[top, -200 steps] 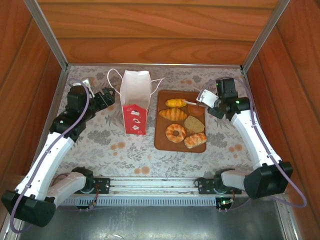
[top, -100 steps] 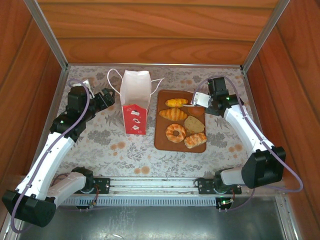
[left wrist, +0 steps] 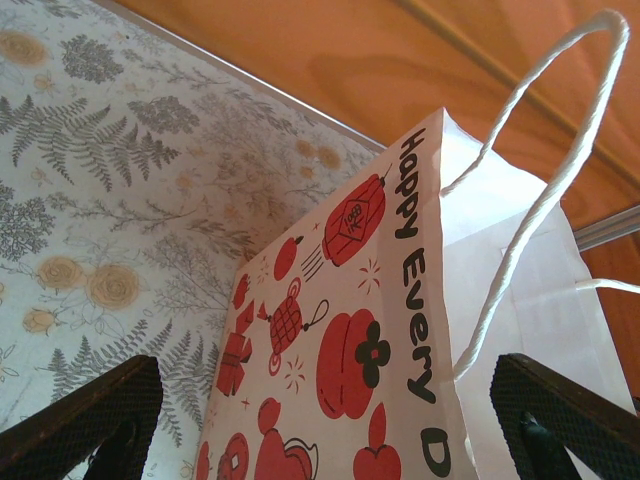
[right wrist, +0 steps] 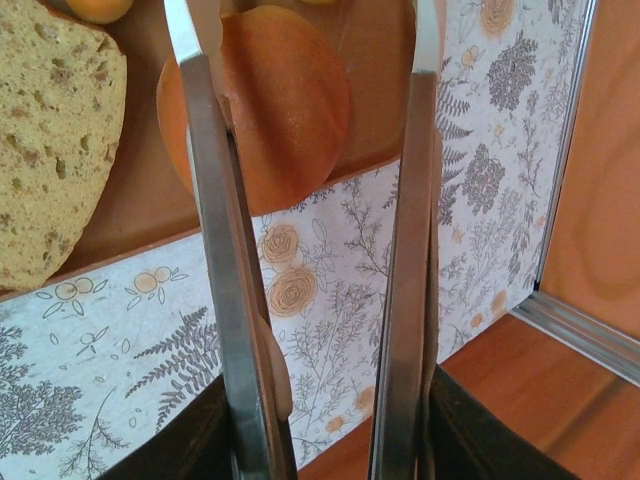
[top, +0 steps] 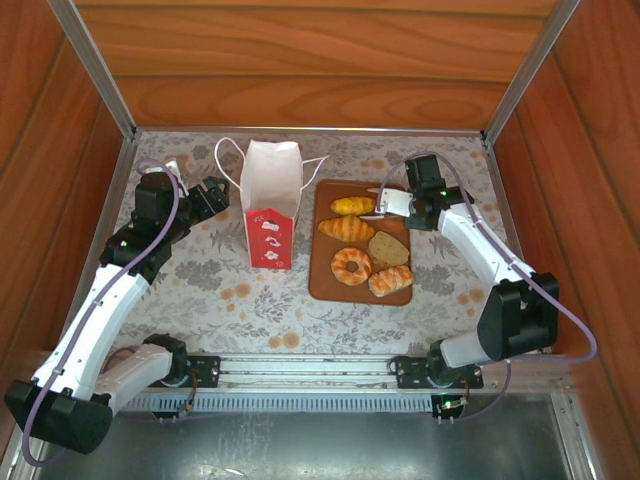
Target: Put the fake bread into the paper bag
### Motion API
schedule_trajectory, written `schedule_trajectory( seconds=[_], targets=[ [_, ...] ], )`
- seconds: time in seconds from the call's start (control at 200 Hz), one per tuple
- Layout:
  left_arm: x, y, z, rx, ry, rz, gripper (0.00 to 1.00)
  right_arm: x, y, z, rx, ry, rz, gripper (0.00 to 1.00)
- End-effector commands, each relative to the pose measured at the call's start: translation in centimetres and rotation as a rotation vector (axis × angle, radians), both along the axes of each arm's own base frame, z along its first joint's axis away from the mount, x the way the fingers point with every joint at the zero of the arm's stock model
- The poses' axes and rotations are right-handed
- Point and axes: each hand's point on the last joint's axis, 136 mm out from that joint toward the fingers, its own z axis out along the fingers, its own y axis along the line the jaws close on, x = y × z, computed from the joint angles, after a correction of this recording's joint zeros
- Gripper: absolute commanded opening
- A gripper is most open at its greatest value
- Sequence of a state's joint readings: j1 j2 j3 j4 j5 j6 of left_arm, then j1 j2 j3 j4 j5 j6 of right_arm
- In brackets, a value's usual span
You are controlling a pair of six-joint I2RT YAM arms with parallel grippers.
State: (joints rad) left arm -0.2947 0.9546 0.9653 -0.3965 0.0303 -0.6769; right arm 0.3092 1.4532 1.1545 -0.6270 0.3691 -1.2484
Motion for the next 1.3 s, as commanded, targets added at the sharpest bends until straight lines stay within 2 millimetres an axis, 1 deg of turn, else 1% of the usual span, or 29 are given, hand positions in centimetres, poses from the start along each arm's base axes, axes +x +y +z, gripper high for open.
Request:
schedule_trajectory(
  seconds=[0.0, 0.33, 0.465, 0.52, 0.585, 0.685, 0.81, 0.955, 1.125, 1.195, 1.294],
  targets=[
    [0.0, 0.3, 0.4, 0.008, -0.008, 0.004, 0.9, 0.8, 1.0, -0.1, -0.022, -0.021, 0.054, 0.42],
    [0.1, 0.2, 0.5, 0.003, -0.005, 0.0, 0.9, 1.7, 3.3, -2.5, -0.01, 0.034, 0.072, 0.41],
    [0.2, 0.2, 0.3, 0.003, 0.001, 0.0, 0.9, 2.1, 3.0, -3.2, -0.033, 0.056, 0.014, 0.34],
    [0.3, 0.1, 0.4, 0.005, 0.0, 0.0, 0.9, 2.1, 2.6, -3.4, -0.049, 0.059, -0.007, 0.29],
    [0.4, 0.0, 0.5, 0.004, 0.0, -0.003, 0.9, 2.2, 2.4, -3.0, -0.046, 0.047, -0.032, 0.23],
    [0.6, -0.1, 1.0, 0.001, -0.009, -0.011, 0.9, 2.3, 2.7, -1.4, 0.013, -0.003, -0.061, 0.22],
    [0.5, -0.1, 1.9, -0.005, -0.027, -0.007, 0.9, 1.7, 2.8, 1.0, 0.096, -0.057, -0.115, 0.22],
    [0.2, -0.1, 3.4, -0.035, -0.056, -0.008, 0.89, 0.6, 2.6, 3.6, 0.189, -0.096, -0.196, 0.22],
    [0.1, -0.9, 4.9, -0.08, -0.073, -0.038, 0.86, -1.2, 3.1, 7.3, 0.377, -0.135, -0.288, 0.22],
    [0.2, -1.1, 5.0, -0.092, -0.069, -0.047, 0.85, -2.0, 3.4, 9.2, 0.471, -0.149, -0.326, 0.22],
    [0.6, -1.3, 4.4, -0.102, -0.044, -0.045, 0.84, -3.1, 3.9, 11.7, 0.595, -0.17, -0.365, 0.21]
  ],
)
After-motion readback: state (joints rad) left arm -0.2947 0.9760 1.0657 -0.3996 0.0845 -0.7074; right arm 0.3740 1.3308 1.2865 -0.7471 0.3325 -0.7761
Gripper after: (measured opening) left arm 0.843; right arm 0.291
